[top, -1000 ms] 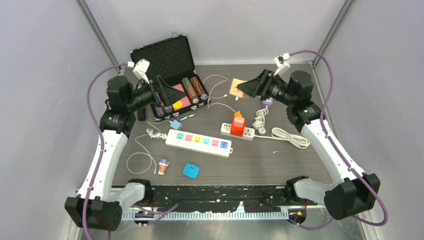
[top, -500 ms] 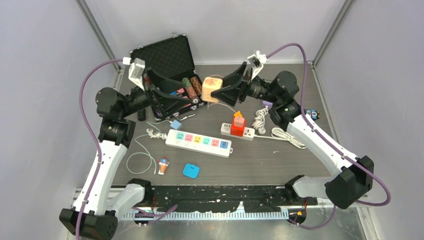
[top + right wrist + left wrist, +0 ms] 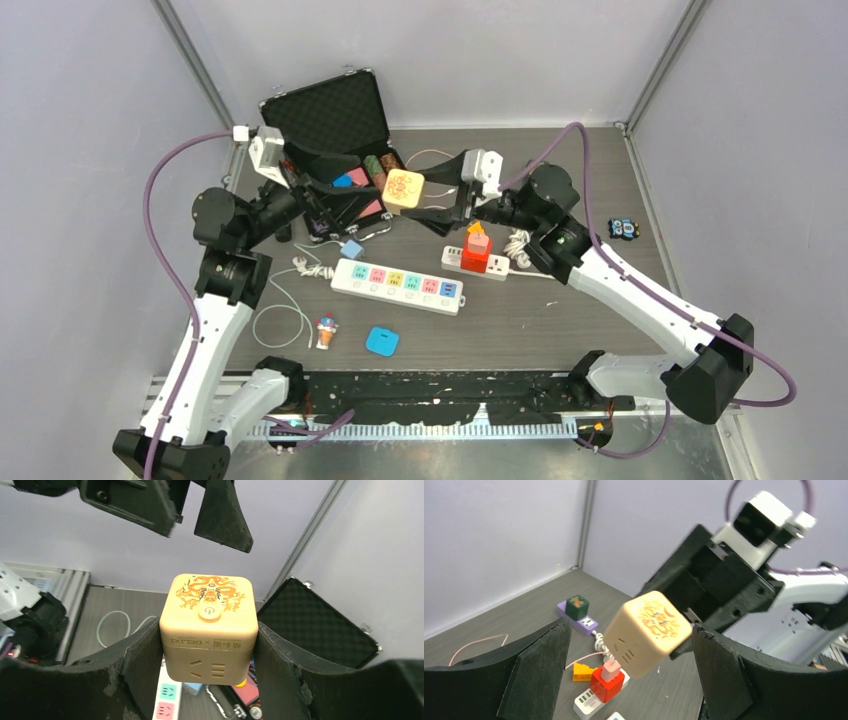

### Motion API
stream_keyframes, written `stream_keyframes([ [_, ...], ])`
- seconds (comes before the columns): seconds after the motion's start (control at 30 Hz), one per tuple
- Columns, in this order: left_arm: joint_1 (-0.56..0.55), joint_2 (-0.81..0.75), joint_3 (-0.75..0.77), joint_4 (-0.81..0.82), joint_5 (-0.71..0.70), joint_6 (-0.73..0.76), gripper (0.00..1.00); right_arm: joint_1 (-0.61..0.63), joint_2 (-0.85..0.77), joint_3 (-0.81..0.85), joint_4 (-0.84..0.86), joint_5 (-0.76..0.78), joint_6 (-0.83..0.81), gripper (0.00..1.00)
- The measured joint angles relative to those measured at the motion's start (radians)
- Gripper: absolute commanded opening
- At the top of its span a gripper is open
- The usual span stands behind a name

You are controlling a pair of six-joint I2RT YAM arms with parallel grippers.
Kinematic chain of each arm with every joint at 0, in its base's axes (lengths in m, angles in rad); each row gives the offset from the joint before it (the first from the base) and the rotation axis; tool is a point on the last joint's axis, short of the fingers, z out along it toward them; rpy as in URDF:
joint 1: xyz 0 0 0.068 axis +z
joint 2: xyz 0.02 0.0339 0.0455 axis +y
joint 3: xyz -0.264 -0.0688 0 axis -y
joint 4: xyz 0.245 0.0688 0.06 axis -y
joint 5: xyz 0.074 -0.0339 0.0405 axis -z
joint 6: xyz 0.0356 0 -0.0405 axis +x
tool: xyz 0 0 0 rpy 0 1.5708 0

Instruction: Insert the plug

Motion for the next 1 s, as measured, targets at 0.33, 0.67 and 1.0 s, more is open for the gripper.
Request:
stream_keyframes([
  [0.33,-0.01,0.029,0.037,-0.156,-0.196,-0.04,0.88,0.097,-0.01,0.0,-0.11,0.197,-0.312,0.05],
  [0.67,-0.071,0.047,0.145,-0.438,-0.459,0.005,0.87,0.209,0.052,-0.021,-0.053,0.557,-0.363,0.05],
  [1.0,-0.071,0.032,0.087,-0.449,-0.516,0.077,0.85,0.203,0.163,0.18,-0.259,0.926,0.062,0.05],
])
